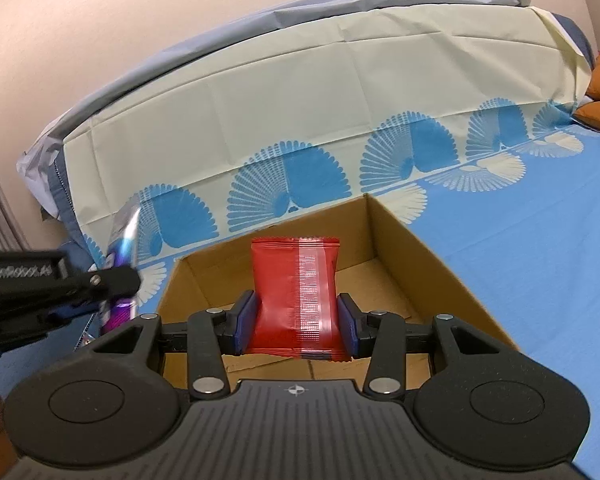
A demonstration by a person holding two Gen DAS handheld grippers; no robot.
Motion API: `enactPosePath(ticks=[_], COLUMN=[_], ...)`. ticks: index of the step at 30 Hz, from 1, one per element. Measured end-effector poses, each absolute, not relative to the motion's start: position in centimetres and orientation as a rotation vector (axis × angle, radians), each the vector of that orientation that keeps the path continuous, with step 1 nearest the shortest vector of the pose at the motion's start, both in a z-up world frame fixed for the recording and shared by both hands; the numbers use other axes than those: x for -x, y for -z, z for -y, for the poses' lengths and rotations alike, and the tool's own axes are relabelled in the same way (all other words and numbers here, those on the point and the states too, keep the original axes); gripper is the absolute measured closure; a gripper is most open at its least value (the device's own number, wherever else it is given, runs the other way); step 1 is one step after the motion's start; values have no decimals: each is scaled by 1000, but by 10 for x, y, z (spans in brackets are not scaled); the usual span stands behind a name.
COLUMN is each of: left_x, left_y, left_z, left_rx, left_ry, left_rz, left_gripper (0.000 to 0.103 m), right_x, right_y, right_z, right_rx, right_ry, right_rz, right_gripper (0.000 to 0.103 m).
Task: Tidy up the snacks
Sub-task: 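Carry the tube pack and red bar into the box and open both grippers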
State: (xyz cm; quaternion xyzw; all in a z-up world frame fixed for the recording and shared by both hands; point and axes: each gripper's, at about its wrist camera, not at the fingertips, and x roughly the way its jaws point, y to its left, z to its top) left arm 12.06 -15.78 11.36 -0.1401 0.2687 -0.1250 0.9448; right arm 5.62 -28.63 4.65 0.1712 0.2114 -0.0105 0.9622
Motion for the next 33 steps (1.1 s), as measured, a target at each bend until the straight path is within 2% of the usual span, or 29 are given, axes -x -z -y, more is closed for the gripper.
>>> enactPosePath(ticks=[15,21,24,26,33], left_x=[-122,-116,-111,-107,-87], left_y=[-124,-131,-133,-136,-141], left_z=[165,168,166,165,157], left_rx=[271,254,247,237,196], left_ry=[281,311,322,323,316], left_rz=[-541,-530,-516,-503,-424], left_gripper=[82,77,77,67,61], right_x=[-49,-47,-46,-46,-42], right_y=[-51,-50,-51,-51,-51], right_z=[292,285,283,283,273], right_rx=[-356,-334,-322,-321,-269], right_ry=[23,30,45,46,28], right_rz=[-374,-336,-330,-330,-290], right_gripper=[58,54,40,38,38])
